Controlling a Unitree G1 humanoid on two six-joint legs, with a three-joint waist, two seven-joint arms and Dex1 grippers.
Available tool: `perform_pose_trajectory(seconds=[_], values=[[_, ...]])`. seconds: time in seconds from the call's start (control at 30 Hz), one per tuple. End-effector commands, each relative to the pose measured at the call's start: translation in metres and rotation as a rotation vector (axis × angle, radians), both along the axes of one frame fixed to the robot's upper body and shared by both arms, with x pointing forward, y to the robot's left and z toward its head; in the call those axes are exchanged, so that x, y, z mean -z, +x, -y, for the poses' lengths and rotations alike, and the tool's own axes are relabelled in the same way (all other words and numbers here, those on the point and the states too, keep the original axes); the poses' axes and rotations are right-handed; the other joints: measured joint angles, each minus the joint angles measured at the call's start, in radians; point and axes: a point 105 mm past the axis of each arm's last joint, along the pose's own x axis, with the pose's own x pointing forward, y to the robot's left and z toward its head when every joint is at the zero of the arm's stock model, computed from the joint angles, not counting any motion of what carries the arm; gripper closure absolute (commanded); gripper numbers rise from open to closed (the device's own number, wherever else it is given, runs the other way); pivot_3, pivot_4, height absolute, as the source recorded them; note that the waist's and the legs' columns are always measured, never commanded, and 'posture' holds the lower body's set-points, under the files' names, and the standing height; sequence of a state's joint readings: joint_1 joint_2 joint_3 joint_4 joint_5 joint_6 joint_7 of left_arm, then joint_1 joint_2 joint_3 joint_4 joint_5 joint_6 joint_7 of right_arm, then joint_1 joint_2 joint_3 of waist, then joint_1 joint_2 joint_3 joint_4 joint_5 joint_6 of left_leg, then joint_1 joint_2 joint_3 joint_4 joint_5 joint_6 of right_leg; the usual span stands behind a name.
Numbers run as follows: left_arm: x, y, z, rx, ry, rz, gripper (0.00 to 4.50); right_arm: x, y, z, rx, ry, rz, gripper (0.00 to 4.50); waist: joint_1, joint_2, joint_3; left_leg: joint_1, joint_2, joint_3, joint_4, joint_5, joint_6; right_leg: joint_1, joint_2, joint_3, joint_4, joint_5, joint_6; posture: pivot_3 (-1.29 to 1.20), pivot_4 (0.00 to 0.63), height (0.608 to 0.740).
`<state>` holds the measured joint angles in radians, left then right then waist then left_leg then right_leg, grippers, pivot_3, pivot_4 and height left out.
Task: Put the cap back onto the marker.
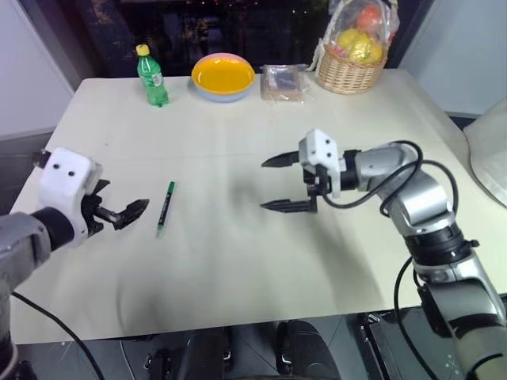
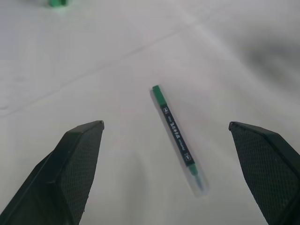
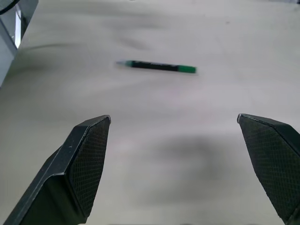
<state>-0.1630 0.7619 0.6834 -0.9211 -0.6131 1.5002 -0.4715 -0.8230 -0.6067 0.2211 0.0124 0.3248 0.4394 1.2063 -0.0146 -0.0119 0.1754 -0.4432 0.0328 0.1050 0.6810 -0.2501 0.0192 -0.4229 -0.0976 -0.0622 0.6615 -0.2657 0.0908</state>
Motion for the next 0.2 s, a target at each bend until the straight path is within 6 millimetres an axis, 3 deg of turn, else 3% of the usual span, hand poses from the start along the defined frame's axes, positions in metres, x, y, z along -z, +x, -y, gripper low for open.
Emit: perform_pose_trajectory(seconds=[0.03,0.2], values=[[0.002,-0.017,0.004,-0.034,0.005,0.031,0.02,-0.023,0.004,0.003,-0.013,0.048,0.029,0.0,0.0,0.0,0.0,0.0,0.0,0.0,0.0,0.0,0.0,0.0,0.0,0.0,0.0,0.0,0.0,0.0,0.15,0.74],[0.011,-0.027,0.007,-0.046,-0.038,0.022,0.02,-0.025,0.011,0.006,-0.014,0.04,0.016,0.0,0.002,0.0,0.0,0.0,0.0,-0.002,0.0,0.0,0.001,0.0,-0.002,0.0,0.0,-0.001,-0.002,0.0,0.15,0.74]])
